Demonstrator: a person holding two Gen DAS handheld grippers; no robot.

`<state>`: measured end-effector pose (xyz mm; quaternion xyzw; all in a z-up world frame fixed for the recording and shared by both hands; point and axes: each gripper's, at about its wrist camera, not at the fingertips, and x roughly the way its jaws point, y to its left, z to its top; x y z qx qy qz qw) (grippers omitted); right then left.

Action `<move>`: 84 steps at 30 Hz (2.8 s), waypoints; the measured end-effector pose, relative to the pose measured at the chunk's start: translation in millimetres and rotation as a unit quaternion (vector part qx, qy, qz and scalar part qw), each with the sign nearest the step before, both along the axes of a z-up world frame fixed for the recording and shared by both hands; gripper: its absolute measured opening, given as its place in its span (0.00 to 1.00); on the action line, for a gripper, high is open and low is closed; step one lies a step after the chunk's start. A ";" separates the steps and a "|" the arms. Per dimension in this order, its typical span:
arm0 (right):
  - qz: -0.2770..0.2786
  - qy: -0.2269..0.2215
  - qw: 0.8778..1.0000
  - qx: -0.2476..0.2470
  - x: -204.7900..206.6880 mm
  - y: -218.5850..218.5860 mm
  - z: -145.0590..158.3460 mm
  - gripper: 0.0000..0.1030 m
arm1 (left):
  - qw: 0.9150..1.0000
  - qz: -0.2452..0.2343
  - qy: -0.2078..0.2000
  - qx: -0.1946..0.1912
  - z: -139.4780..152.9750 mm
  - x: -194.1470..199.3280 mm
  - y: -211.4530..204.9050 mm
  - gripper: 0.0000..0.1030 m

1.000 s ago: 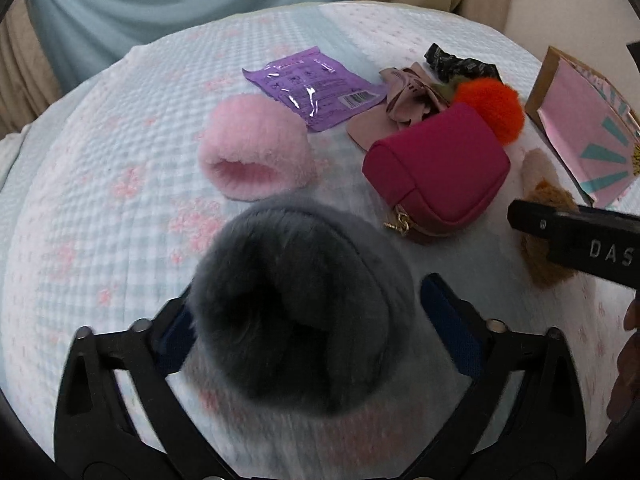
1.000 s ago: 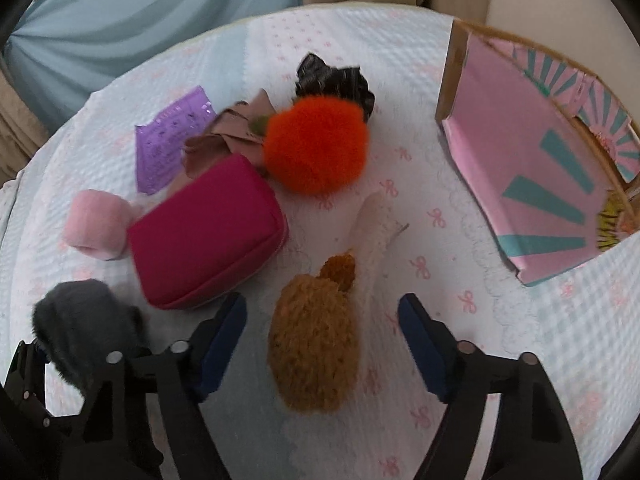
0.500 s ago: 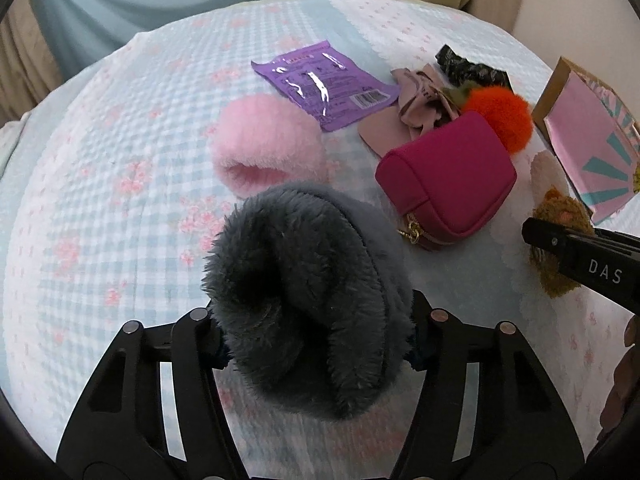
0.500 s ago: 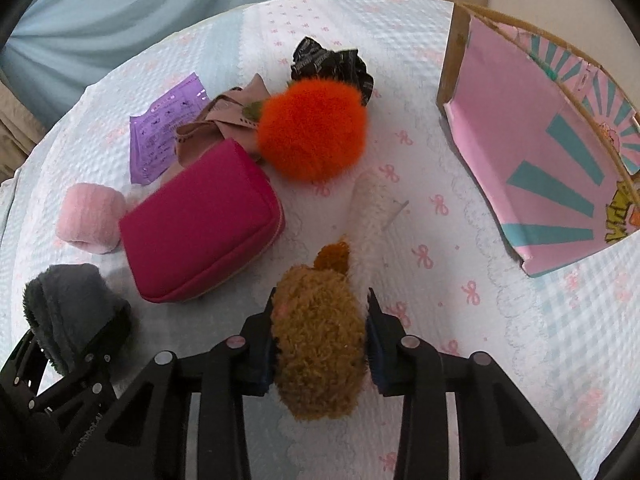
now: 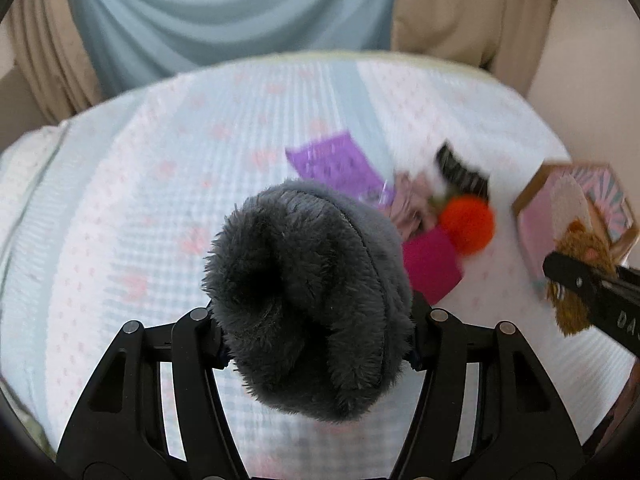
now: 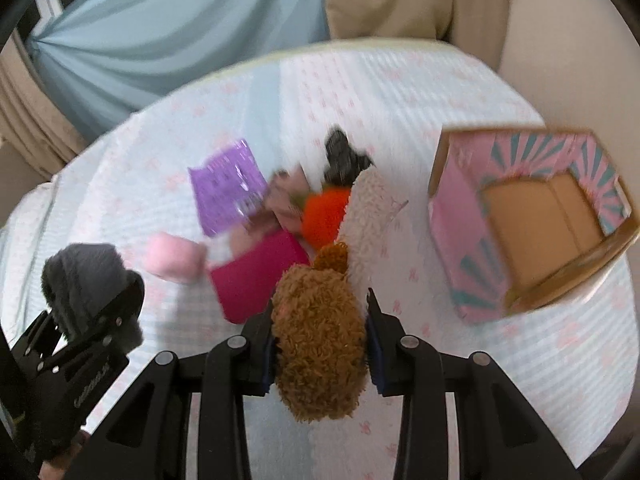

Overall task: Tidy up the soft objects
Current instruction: 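Grasp the grey fluffy pom-pom with the left tool while the right tool grasps the brown fluffy toy, then carry both items into the cardboard box and open both tools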

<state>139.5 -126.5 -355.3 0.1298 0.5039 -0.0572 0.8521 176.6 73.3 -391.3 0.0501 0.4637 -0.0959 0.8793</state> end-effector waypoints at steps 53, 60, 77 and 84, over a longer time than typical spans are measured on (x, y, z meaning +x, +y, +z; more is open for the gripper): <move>0.004 0.197 0.978 0.070 68.0 -366.0 -82.7 0.32 | 0.969 -0.112 0.209 0.073 -33.8 43.5 -426.5 0.56; 0.019 0.197 0.976 0.096 77.0 -362.9 -92.3 0.95 | 0.969 -0.116 0.203 0.080 -38.5 43.2 -429.2 0.97; 0.013 0.169 0.982 0.080 63.3 -357.6 -52.3 0.99 | 0.972 -0.139 0.164 0.094 -0.2 19.2 -424.8 0.97; 0.005 0.128 0.990 0.052 37.5 -349.0 23.0 0.99 | 0.978 -0.140 0.135 0.078 54.5 5.7 -408.3 0.97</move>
